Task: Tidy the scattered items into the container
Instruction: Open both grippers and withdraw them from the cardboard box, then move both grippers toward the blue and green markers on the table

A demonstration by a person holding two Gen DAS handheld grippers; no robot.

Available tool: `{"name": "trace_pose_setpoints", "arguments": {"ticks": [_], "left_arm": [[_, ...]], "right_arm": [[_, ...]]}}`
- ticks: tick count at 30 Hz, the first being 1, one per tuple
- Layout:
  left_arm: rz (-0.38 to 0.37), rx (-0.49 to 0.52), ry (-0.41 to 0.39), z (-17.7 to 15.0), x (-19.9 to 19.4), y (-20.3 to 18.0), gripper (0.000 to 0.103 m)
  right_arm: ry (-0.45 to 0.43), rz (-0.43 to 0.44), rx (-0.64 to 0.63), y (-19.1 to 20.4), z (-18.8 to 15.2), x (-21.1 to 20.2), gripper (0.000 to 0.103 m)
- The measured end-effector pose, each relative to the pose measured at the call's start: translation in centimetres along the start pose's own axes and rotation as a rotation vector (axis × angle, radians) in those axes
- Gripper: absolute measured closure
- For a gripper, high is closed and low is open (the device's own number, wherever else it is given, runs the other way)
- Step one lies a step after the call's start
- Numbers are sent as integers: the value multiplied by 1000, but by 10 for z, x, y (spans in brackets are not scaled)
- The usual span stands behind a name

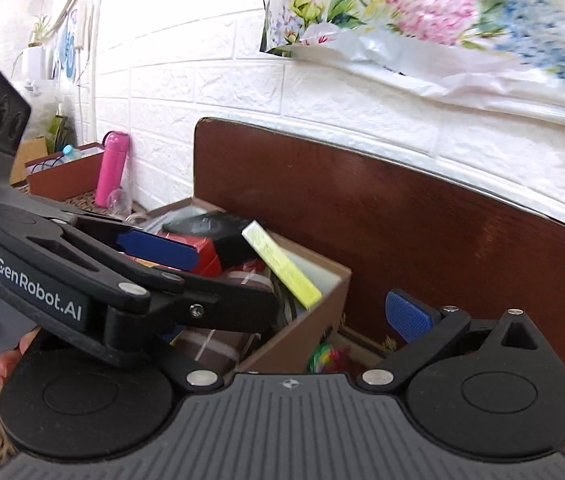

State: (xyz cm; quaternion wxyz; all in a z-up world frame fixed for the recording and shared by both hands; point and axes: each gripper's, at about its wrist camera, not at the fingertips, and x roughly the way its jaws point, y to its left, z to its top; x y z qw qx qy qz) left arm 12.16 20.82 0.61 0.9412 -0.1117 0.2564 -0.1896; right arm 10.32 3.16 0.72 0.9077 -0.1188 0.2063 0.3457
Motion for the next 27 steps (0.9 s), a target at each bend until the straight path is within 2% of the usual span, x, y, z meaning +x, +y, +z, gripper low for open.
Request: {"name": "trace_pose_setpoints", "arguments": {"ticks": [9, 15, 18, 22, 27], "left_arm": [[-132, 1, 14, -51, 11, -83, 0], [-186, 17, 69, -95, 26, -119, 0], [-217, -3, 128, -110, 37, -126, 0], [-218, -17, 150, -115, 50, -135, 0], [-209, 35, 154, -101, 76, -143, 0]], "right_arm": [[28, -97, -40, -14, -50, -76, 0], [44, -150, 32, -34, -105, -118, 1], [76, -192, 89, -50, -133, -129, 1], [108, -263, 151, -73, -156, -134, 1], [95, -274, 193, -93, -157, -127, 1]]}}
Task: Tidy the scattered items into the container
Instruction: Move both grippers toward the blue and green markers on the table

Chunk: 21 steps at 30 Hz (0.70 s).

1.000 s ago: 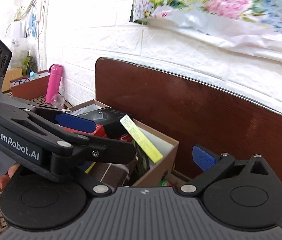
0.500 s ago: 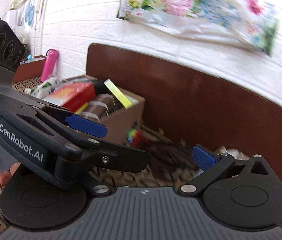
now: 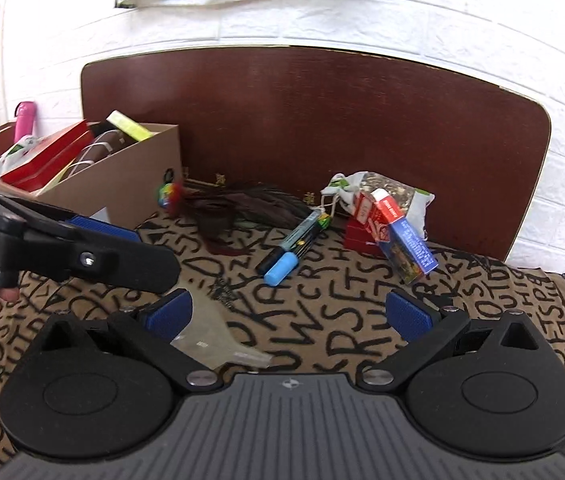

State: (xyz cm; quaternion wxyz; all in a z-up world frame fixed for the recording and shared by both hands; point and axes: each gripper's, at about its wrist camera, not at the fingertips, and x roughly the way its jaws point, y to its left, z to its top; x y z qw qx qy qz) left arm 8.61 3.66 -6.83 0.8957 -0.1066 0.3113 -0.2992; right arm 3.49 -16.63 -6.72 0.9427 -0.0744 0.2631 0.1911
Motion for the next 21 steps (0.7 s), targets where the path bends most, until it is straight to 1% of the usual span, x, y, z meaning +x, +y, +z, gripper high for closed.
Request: {"name": "trace_pose_setpoints", "arguments": {"ticks": [4, 7, 9, 11, 13, 15, 17, 21], "left_arm": [[11, 30, 43, 21, 33, 13, 0], [34, 18, 91, 34, 63, 34, 8], [62, 4, 108, 40, 80, 47, 14], [86, -19, 118, 44, 93, 58, 16], [104, -41, 129, 45, 103, 67, 18], [116, -48, 141, 46, 112, 75, 23], [130, -47, 153, 46, 120, 81, 26], [134, -40, 170, 47, 132, 89, 32]], "right_arm": [[-6, -11, -5, -6, 4, 20, 1], [19, -52, -21, -9, 4, 45, 5], [50, -50, 5, -13, 2, 63, 9], [71, -10, 50, -16, 0, 79, 15], [87, 20, 64, -14, -2, 95, 19], [104, 41, 57, -10, -3, 109, 25], [117, 53, 49, -6, -2, 123, 35], [151, 31, 5, 0, -6, 145, 46]]}}
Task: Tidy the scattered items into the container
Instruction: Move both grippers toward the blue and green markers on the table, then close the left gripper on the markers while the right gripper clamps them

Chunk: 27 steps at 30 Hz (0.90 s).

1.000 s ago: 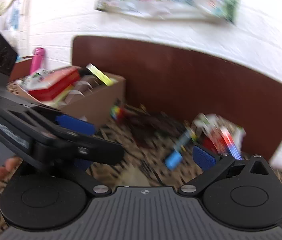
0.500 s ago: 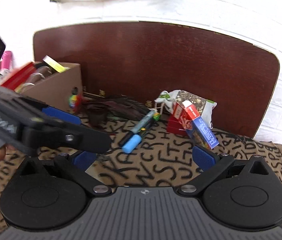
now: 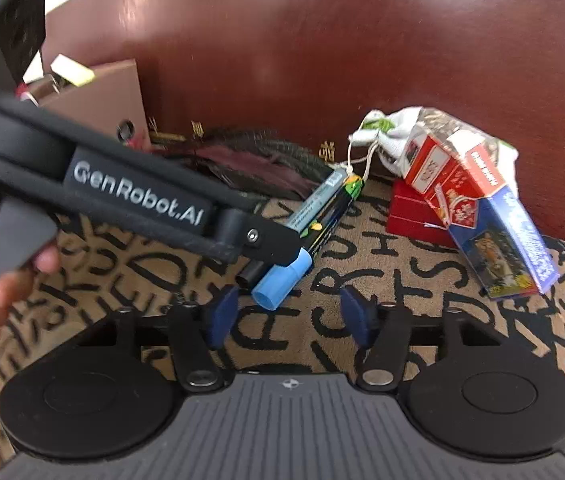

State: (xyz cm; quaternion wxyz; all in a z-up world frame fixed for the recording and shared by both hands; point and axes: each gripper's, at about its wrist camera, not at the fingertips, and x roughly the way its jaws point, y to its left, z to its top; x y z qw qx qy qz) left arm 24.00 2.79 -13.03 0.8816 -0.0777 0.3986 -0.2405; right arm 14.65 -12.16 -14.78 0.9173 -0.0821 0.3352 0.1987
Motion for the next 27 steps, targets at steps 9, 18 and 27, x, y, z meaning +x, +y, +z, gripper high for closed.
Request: {"name": "trace_pose_setpoints", "arguments": {"ticks": [9, 18, 27], "left_arm": [[32, 10, 1, 2, 22, 7, 48], [52, -43, -38, 6, 25, 16, 35], [73, 98, -19, -3, 23, 9, 80]], "right_arm": [[8, -30, -10, -14, -9, -14, 87], [-10, -19, -54, 1, 6, -8, 65], [65, -20, -22, 1, 11, -1, 82]]}}
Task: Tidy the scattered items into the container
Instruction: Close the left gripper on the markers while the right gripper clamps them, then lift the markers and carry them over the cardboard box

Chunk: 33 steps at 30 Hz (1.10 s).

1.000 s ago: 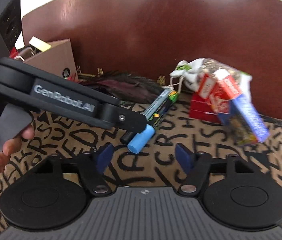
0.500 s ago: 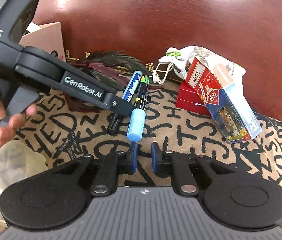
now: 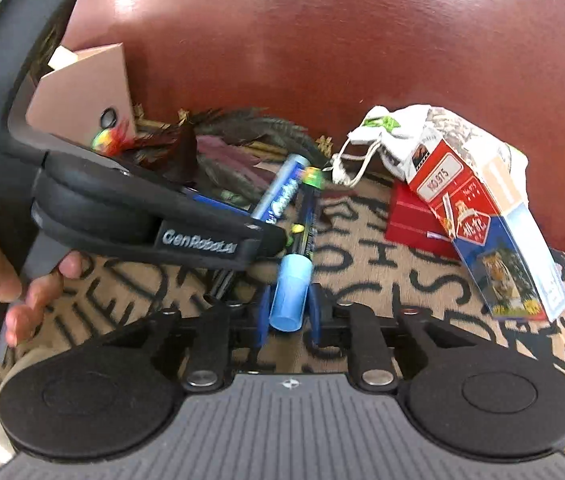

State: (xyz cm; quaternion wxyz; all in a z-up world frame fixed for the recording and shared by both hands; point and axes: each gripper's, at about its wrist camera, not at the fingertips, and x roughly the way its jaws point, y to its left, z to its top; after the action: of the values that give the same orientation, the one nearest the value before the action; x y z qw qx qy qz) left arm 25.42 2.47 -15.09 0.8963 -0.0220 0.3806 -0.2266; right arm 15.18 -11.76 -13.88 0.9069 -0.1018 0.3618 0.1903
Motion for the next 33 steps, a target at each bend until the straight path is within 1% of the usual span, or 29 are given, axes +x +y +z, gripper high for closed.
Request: {"name": "trace_pose_setpoints", "arguments": {"ticks": [2, 5, 6, 7, 8, 9, 11, 13, 15, 16, 18, 19, 20, 21, 23, 24, 25, 26, 28, 33], "left_arm": [[-33, -4, 24, -5, -8, 3, 79], [-53, 8, 52, -10, -17, 5, 78], [-56, 1, 55, -11, -17, 5, 63], [-62, -11, 53, -10, -18, 5, 61], [-69, -29, 52, -9, -17, 4, 52], [-78, -51, 47, -8, -17, 4, 42], [-74, -68, 36, -6, -14, 1, 39], [-68, -39, 32, -4, -11, -3, 42], [-69, -39, 41, -3, -8, -2, 71], [-65, -42, 54, -3, -7, 0, 75], [-60, -28, 48, -5, -6, 0, 77], [-58, -31, 38, -6, -7, 0, 68], [-55, -45, 30, -8, -7, -1, 63], [-49, -53, 27, -8, -7, -2, 63], [-44, -41, 30, -8, -8, -6, 65], [-55, -44, 36, -8, -10, -6, 67], [-72, -56, 44, -8, -11, -7, 74], [-90, -69, 48, -8, -12, -8, 90], [-107, -77, 31, -10, -19, -13, 90], [-148, -82, -10, -11, -42, -29, 91]], "right_arm": [[35, 9, -6, -1, -6, -10, 83], [87, 58, -9, -5, -12, -23, 83], [85, 63, -2, -6, -12, -26, 82], [75, 61, 8, -8, -10, -27, 78], [64, 53, 14, -8, -7, -26, 73], [53, 44, 17, -8, -4, -24, 71], [46, 46, 12, -6, 2, -17, 70], [63, 52, 3, -4, 7, -4, 70], [74, 41, -20, 0, 10, 5, 69], [65, 32, -32, 1, 10, 8, 69], [64, 31, -26, 2, 12, 10, 72], [67, 32, -24, 2, 12, 10, 78], [68, 31, -25, 3, 12, 9, 78], [70, 29, -19, 3, 11, 8, 78], [75, 31, 10, 0, 9, 4, 82], [75, 34, 28, -1, 9, 1, 82], [74, 39, 47, -3, 7, -2, 82], [74, 45, 65, -4, 6, -6, 83], [69, 56, 98, -6, 4, -15, 83], [45, 62, 129, -8, 1, -41, 85]]}}
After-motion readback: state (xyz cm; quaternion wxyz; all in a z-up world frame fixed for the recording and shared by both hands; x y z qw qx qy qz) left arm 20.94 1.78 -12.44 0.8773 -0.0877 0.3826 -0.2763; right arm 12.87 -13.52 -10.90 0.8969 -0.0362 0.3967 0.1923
